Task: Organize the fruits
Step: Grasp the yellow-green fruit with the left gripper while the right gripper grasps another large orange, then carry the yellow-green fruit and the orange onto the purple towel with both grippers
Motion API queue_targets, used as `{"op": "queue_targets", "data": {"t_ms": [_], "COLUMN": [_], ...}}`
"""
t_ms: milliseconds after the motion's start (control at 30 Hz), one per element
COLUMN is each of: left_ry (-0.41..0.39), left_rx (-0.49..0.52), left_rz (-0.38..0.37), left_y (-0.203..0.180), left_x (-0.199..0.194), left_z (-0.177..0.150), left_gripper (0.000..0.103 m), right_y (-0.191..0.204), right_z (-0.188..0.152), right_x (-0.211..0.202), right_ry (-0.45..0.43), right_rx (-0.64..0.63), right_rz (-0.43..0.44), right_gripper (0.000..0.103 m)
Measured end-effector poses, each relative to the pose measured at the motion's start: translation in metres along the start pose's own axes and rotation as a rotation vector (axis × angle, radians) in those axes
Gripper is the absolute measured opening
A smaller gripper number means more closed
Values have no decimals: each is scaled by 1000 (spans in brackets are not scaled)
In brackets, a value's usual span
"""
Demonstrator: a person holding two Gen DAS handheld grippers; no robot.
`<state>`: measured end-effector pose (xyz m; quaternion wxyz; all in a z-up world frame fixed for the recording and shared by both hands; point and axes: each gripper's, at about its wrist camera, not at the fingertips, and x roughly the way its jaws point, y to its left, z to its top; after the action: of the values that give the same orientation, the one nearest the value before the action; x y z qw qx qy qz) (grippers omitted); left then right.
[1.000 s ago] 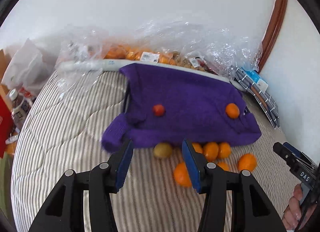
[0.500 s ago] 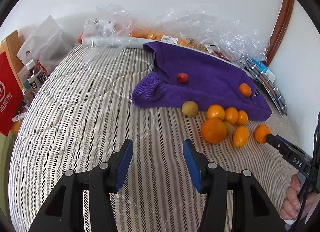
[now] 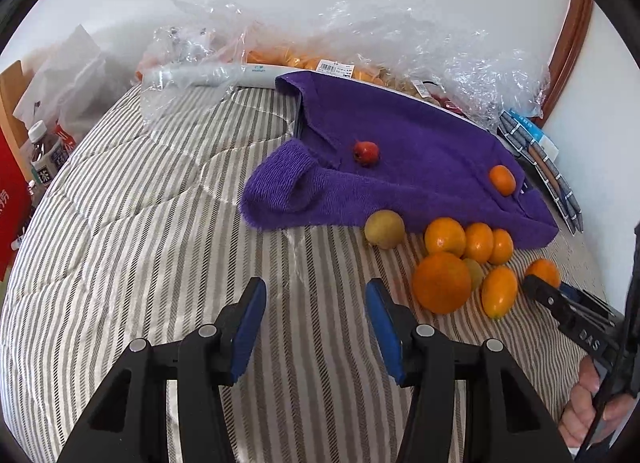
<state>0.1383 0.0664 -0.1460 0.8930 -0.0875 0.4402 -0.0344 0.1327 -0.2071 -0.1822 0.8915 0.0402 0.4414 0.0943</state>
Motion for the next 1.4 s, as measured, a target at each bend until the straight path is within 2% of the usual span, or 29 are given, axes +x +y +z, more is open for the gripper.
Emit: {"op": "queue_targets", "data": {"t_ms": [100, 233, 433, 567, 600, 667, 967, 1267, 1400], "left_ry": [6, 13, 9, 6, 8, 5, -47, -165, -219], "left_rx": [11, 59, 62, 60, 52, 27, 15, 21, 17], "left_rz": [-24, -14, -75, -96, -104, -112, -99, -114, -115], "left_y": [-6, -19, -28, -34, -33, -32, -31, -33, -31], "left_x": [8, 21, 32, 35, 35, 36, 26, 4, -5], "left_z": [6, 15, 24, 24, 25, 25, 23, 17, 16], "left_gripper": [49, 49, 46, 34, 26, 27, 27, 26, 26], "right_y": [-3, -9, -10, -2, -1, -1, -13, -18, -19], "right_z": [-2, -5, -5, -7, -7, -7, -5, -8, -8], "right_x": [-5, -11, -13, -16, -17, -18, -20, -30, -32], "right_ry": [-20, -39, -47, -70, -74, -80, -83, -145, -158], "right_rx": [-12, -25, -38, -77, -83, -82, -10, -2, 5], "right_rz": [-9, -10, -13, -16, -11, -3, 7, 57, 48], "right_gripper": [43, 43, 43, 43, 43, 43, 43, 43, 43]}}
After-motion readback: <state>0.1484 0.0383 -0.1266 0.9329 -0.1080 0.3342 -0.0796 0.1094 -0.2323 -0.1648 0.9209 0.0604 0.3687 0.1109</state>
